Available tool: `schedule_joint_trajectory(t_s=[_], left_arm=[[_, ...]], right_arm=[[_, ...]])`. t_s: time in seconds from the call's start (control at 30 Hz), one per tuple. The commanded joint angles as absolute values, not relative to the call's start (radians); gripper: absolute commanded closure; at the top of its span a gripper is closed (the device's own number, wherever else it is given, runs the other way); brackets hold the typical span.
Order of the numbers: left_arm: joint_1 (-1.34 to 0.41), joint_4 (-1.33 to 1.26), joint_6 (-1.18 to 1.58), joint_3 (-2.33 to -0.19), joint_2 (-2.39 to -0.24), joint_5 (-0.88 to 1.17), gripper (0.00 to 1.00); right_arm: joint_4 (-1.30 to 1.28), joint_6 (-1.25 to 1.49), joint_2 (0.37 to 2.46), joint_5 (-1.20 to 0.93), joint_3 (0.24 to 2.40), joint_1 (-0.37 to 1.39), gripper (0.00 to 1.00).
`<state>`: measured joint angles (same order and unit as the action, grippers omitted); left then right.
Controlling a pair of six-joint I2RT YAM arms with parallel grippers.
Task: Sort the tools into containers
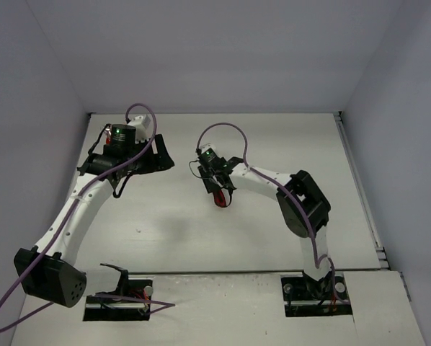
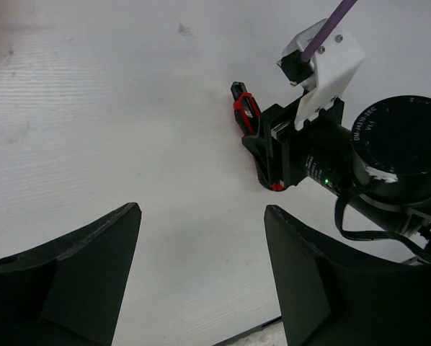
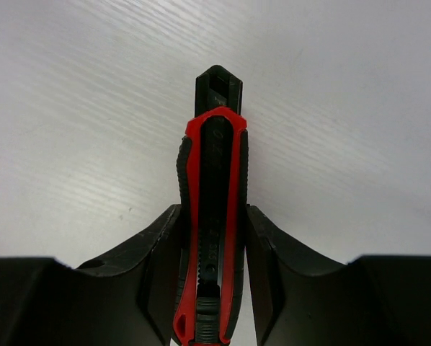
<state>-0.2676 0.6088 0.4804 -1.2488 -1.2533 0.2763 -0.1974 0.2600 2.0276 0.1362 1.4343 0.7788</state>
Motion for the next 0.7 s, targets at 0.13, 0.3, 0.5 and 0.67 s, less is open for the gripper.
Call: schedule_joint_trajectory(t_s=[0.13, 0.3, 0.5, 0.67], left_arm=[[-0.279, 0.484, 0.589, -1.417, -1.328, 0.584, 0.33], [-0.294, 0.397, 0.628, -1.445, -1.360, 0.628, 0.33], [-0.315, 0.168, 0.769, -1.399, -1.387, 0.676, 0.33], [-0.350, 0.106, 0.798, -1.407, -1.419, 0.667, 0.33]], right_arm=[[-0.100, -0.036, 1.665, 0.003, 1.417, 0.776, 1.00], [-0.050, -0.072, 1.550, -0.067, 1.381, 0.776, 0.98], [-0.020, -0.071, 1.498, -0.110, 1.353, 0.776, 0.97], [-0.005, -0.060, 1.464, -0.132, 1.339, 0.776, 0.96]])
